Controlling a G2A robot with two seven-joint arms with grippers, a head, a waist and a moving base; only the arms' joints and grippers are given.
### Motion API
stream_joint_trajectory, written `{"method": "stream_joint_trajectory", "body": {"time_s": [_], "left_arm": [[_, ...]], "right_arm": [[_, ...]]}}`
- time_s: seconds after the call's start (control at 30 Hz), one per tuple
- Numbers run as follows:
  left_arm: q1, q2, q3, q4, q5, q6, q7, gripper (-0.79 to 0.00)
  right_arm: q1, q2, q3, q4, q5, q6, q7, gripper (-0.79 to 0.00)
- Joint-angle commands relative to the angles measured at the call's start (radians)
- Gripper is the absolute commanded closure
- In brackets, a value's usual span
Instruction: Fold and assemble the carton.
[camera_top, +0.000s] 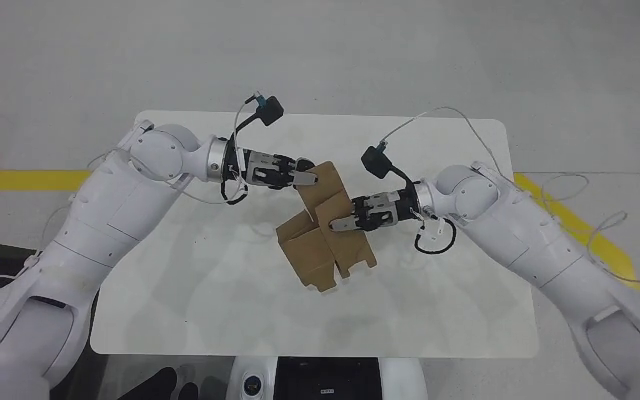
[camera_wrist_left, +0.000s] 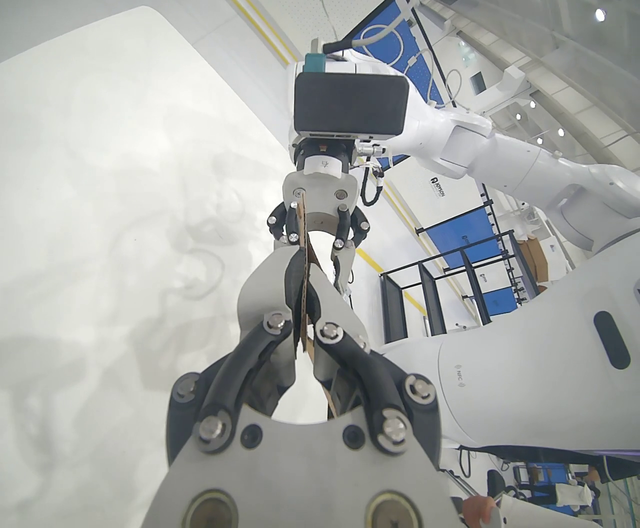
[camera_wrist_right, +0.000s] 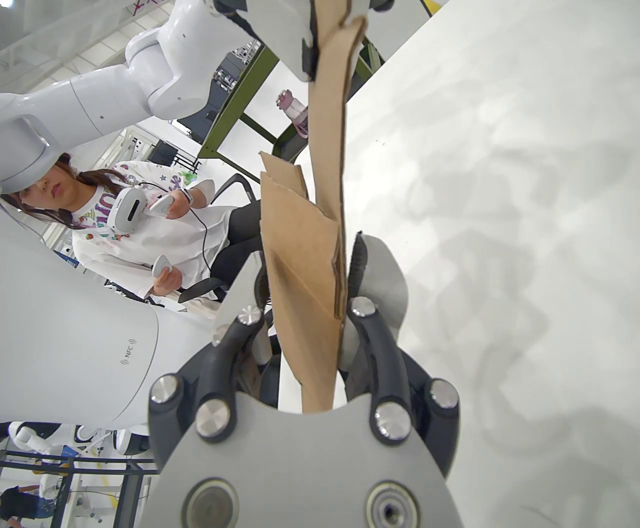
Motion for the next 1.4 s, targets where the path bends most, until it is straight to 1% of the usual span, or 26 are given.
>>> {"method": "stream_joint_trajectory", "body": {"time_s": [0.0,0.1,0.13,0.17,0.2,0.37,0.53,0.63,0.7,0.8,0.93,1.0,1.13,1.37], "left_arm": [[-0.001,-0.002,-0.004,0.005,-0.001,-0.002,-0.003,0.0],[0.001,-0.004,-0.012,0.013,0.0,-0.005,-0.001,0.0],[0.002,-0.004,-0.016,0.016,0.0,-0.01,0.0,0.0],[0.004,-0.005,-0.02,0.015,0.0,-0.015,0.005,-0.345],[0.007,-0.004,-0.027,0.012,0.0,-0.026,0.016,-0.785],[0.028,0.004,-0.069,0.007,-0.028,-0.069,0.059,-0.785],[0.065,0.022,-0.141,0.014,-0.011,-0.111,0.115,-0.785],[0.102,0.034,-0.171,-0.014,0.037,-0.105,0.142,-0.785],[0.134,0.04,-0.189,-0.034,0.068,-0.091,0.179,-0.785],[0.181,0.045,-0.207,-0.063,0.106,-0.06,0.238,-0.785],[0.236,0.045,-0.211,-0.115,0.186,-0.02,0.31,-0.785],[0.254,0.042,-0.205,-0.139,0.203,-0.008,0.326,-0.785],[0.273,0.035,-0.19,-0.174,0.215,0.008,0.339,-0.785],[0.283,0.013,-0.148,-0.194,0.229,0.037,0.354,-0.785]], "right_arm": [[0.016,0.003,-0.03,0.002,0.011,-0.01,-0.01,-0.145],[0.041,0.009,-0.079,-0.003,0.032,-0.035,-0.035,0.0],[0.05,0.011,-0.095,-0.003,0.038,-0.042,-0.042,0.0],[0.059,0.013,-0.111,-0.003,0.044,-0.05,-0.05,0.0],[0.067,0.015,-0.127,-0.003,0.052,-0.058,-0.058,0.0],[0.103,0.021,-0.198,0.012,0.116,-0.085,-0.085,0.0],[0.114,0.022,-0.222,0.04,0.255,-0.077,-0.077,0.0],[0.104,0.023,-0.208,0.081,0.391,-0.064,-0.064,0.0],[0.091,0.023,-0.19,0.109,0.479,-0.049,-0.049,0.0],[0.073,0.022,-0.159,0.139,0.561,-0.019,-0.019,0.0],[0.043,0.019,-0.117,0.167,0.613,0.009,0.009,0.0],[0.029,0.016,-0.099,0.181,0.624,0.016,0.016,0.0],[0.003,0.01,-0.071,0.194,0.62,0.04,0.005,0.0],[-0.039,-0.003,-0.018,0.191,0.585,0.061,-0.032,0.0]]}}
